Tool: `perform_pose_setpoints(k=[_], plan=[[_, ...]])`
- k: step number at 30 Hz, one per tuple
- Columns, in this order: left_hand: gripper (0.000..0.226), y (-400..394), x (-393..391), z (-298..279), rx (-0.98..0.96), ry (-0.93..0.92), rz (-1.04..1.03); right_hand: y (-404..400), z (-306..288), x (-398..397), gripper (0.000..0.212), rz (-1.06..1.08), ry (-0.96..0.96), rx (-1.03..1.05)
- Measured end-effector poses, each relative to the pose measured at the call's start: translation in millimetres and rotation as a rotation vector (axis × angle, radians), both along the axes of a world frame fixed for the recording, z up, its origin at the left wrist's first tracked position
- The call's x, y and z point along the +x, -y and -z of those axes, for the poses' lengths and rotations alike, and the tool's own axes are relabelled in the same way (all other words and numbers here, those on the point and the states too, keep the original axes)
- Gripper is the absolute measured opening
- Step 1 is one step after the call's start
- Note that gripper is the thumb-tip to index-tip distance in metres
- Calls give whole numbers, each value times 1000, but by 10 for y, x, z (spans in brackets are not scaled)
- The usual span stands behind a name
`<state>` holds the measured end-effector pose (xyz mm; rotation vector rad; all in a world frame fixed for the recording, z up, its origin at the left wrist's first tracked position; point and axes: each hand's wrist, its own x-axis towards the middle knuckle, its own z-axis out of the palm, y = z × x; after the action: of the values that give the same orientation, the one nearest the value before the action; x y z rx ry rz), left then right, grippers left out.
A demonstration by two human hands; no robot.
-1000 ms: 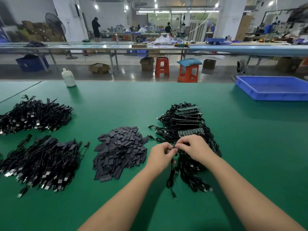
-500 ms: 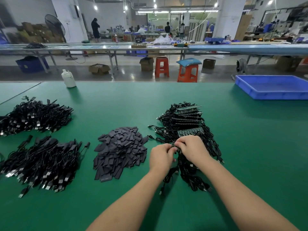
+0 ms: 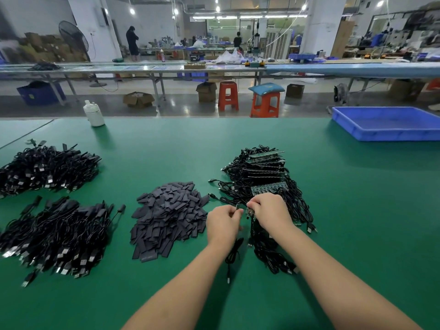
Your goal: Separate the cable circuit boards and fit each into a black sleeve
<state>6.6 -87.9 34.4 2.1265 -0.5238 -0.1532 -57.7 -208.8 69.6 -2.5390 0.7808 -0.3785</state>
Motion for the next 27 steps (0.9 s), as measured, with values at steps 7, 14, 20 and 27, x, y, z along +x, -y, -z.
perform_pose_setpoints(k=[7,14,20,27], plan=[[27,-350,297,-7,-16,-36,131,430,3,-86,48,-19,-52,-414],[25,-466,354,-141,-169,-136,259,-140,17,-14,37,-213,207,197],[22,-660,458,-97,-284,-402,173,-546,432,37,14,-198,296,940],[21,-1039,604,241,-167,-532,187,-690,749,97,13,-79,137,851]])
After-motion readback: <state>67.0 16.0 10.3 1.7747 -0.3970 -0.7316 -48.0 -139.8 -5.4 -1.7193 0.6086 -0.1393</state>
